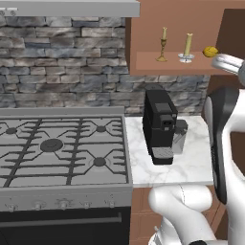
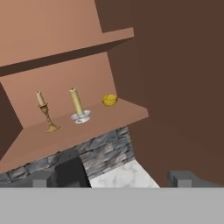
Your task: Pick the candle and candle from the dining table and place them in the open cabinet. Close the cabinet after placing the objects.
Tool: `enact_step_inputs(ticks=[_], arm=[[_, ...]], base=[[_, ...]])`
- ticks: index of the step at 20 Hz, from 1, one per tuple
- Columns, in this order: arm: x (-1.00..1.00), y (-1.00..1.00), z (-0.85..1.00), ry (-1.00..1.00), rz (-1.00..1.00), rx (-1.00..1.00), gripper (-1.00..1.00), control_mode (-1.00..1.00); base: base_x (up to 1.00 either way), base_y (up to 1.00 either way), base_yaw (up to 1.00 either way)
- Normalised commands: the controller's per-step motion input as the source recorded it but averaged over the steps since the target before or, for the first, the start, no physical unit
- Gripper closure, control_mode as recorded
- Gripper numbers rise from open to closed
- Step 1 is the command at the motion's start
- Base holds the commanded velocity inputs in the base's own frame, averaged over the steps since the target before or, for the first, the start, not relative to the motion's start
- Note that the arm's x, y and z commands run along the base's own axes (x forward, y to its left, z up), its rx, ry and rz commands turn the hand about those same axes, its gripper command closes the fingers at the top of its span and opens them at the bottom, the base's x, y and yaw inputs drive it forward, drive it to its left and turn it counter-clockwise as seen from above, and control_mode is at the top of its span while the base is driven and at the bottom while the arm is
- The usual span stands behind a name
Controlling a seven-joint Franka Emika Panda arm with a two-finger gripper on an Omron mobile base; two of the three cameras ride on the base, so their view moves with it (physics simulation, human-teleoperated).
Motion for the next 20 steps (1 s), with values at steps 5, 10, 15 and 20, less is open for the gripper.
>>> enact_step_inputs(ticks=[5, 10, 15, 20], arm=[[-0.27, 0.08, 0.00, 0.00, 0.00, 0.00, -1.00, -1.00], [-0.28, 0.07, 0.00, 0.00, 0.00, 0.00, -1.00, -1.00], [-0.27, 0.10, 0.00, 0.00, 0.00, 0.00, -1.00, -1.00], [-0.25, 0.10, 0.00, 0.00, 0.00, 0.00, -1.00, -1.00]], base=[[0.00, 0.00, 0.00], [0.00, 0.00, 0.00], [0.00, 0.00, 0.00], [0.00, 0.00, 0.00]])
